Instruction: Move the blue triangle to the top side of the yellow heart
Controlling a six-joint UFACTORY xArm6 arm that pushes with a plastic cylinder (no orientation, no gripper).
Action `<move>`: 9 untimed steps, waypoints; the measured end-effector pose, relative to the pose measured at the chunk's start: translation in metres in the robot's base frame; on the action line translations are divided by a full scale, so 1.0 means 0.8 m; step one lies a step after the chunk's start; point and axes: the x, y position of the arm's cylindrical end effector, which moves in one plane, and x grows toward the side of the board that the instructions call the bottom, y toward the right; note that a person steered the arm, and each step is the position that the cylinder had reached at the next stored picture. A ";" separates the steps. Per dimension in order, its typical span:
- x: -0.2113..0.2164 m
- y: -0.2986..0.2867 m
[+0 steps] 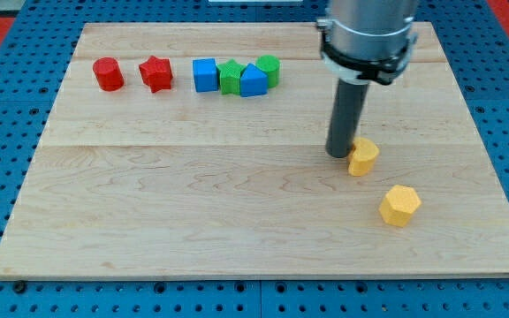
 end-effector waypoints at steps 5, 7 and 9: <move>-0.077 -0.196; -0.173 -0.161; -0.188 -0.095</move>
